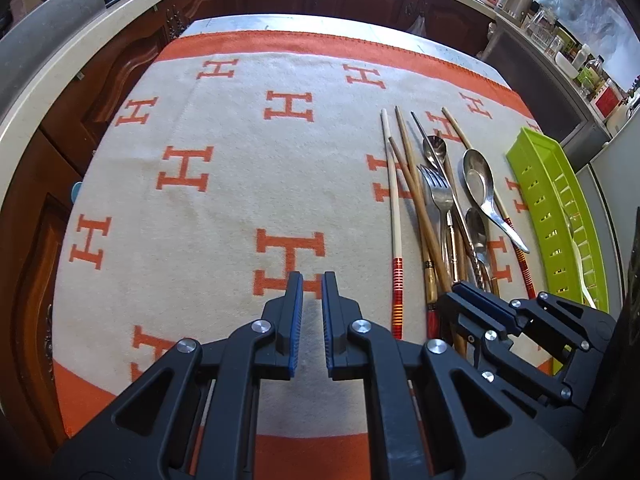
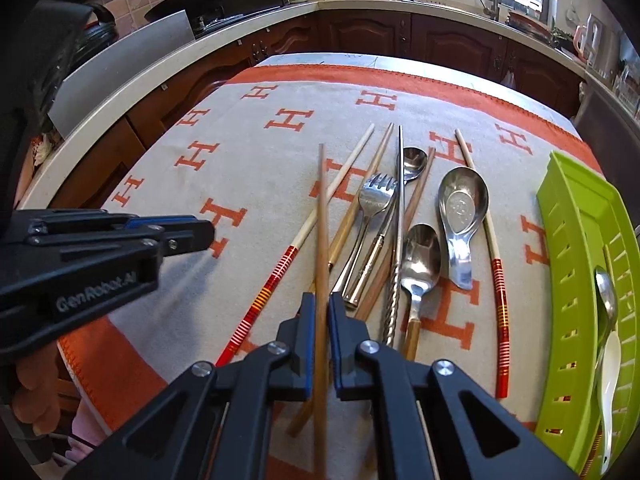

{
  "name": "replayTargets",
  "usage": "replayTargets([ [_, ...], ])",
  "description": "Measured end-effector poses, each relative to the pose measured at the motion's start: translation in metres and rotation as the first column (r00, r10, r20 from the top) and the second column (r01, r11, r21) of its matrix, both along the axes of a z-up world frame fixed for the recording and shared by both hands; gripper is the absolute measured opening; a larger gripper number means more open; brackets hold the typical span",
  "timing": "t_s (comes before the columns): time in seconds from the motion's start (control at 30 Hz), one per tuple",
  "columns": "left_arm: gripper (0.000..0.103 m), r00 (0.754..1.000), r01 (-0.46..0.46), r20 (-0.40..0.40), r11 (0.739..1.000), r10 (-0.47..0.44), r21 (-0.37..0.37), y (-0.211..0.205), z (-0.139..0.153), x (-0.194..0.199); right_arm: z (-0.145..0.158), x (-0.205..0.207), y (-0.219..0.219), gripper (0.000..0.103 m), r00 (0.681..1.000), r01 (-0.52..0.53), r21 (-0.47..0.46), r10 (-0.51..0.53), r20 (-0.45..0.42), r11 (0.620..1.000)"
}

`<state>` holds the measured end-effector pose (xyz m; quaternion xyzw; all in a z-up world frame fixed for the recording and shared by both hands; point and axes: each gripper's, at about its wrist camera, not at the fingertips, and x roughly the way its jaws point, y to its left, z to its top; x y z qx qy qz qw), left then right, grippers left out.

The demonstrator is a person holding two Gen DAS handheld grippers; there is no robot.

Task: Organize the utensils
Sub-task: 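Grasp a red-banded white chopstick with the left tool while the right holds its chopstick, then carry both chopsticks into the green tray and open both tools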

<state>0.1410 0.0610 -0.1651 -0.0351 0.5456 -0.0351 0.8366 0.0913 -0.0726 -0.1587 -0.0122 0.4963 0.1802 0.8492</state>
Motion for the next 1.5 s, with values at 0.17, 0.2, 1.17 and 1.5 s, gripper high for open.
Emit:
replayTargets([
  [0.17, 0.006, 1.0, 0.029, -0.001, 1.0, -0.029, -0.009, -0.01, -0.004, 0.002, 0.008, -0.001, -0.014, 0.006, 0.999, 0.031, 0.078, -0.032, 0.006, 0.996],
  [0.2, 0.006, 0.999, 0.037, -0.002, 0.999, -0.037, -0.015, -0.013, -0.005, 0.003, 0.012, -0.001, -0.018, 0.006, 0.999, 0.037, 0.093, -0.039, 0.016, 0.995],
  [1.17, 0.006, 0.996, 0.084, -0.013, 0.99, -0.086, -0.112, -0.053, -0.016, 0.02, 0.034, -0.013, -0.057, 0.006, 0.992, 0.097, 0.204, -0.112, 0.063, 0.974],
  [1.5, 0.006, 0.994, 0.107, -0.015, 0.993, -0.108, -0.046, -0.064, -0.025, 0.022, 0.031, -0.014, -0.063, 0.006, 0.992, 0.105, 0.221, -0.119, 0.05, 0.97],
])
